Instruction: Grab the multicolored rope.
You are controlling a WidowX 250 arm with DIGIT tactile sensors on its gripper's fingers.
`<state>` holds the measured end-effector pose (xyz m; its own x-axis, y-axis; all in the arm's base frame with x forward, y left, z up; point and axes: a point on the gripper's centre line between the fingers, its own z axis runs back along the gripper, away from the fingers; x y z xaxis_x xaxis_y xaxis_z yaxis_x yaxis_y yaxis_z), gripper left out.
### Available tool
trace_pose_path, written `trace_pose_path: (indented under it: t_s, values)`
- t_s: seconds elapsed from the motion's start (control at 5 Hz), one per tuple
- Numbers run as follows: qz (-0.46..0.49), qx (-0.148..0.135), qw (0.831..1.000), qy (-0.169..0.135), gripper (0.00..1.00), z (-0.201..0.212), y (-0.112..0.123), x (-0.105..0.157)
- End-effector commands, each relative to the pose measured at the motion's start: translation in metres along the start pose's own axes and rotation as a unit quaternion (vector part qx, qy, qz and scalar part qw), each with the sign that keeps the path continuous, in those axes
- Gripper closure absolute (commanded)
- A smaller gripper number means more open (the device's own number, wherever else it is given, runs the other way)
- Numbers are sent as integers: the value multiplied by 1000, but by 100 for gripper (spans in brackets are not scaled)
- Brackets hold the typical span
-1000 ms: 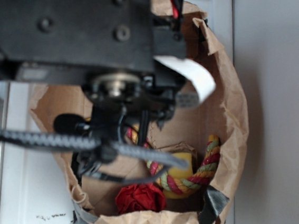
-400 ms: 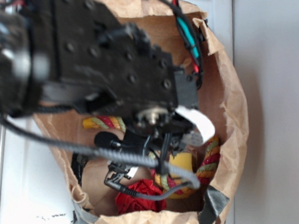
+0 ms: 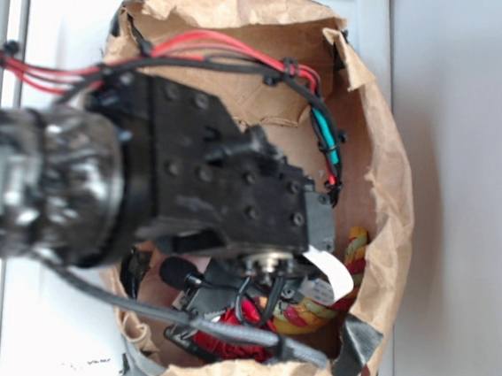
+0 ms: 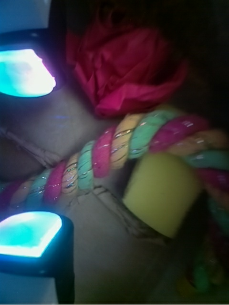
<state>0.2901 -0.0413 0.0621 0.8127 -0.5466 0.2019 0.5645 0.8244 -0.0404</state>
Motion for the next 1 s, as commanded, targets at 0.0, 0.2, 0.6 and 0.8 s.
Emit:
trace_pose_path:
  t_s: [0.0, 0.2, 0.6, 0.8]
  values:
    - [-24, 11, 999, -24, 0, 14, -11, 18]
    - [-24, 11, 999, -24, 0, 14, -11, 18]
    - [-28, 44, 998, -21, 0, 11, -3, 16]
    - [-37, 41, 998, -7, 0, -3, 1, 18]
